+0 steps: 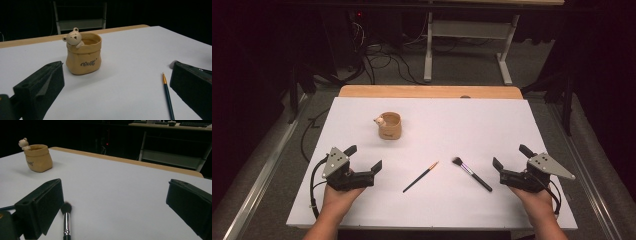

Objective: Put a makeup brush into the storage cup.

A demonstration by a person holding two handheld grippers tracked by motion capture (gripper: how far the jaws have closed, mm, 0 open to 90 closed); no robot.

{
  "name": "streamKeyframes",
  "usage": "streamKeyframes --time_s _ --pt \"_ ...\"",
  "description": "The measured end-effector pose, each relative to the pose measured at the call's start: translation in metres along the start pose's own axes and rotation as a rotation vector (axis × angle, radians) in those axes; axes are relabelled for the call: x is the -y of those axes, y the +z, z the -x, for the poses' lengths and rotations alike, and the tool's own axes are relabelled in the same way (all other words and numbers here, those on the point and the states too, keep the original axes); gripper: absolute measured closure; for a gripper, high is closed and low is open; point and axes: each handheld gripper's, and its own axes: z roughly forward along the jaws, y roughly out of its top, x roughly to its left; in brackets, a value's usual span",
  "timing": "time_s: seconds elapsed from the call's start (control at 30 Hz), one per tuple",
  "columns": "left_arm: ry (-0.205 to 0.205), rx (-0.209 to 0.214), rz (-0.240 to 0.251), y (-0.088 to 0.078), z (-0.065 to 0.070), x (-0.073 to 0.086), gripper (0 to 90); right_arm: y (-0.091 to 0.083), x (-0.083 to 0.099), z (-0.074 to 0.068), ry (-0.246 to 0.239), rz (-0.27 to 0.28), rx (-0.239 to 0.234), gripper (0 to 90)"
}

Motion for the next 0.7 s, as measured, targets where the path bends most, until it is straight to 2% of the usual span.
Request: streamKeyframes --time_s 0.7 --pt "-0.003 -0.007 -0.002 -0.0003 -0.001 0.0009 0.2 0.001 0.0007 0.0002 -0.004 -0.001 0.003 2.8"
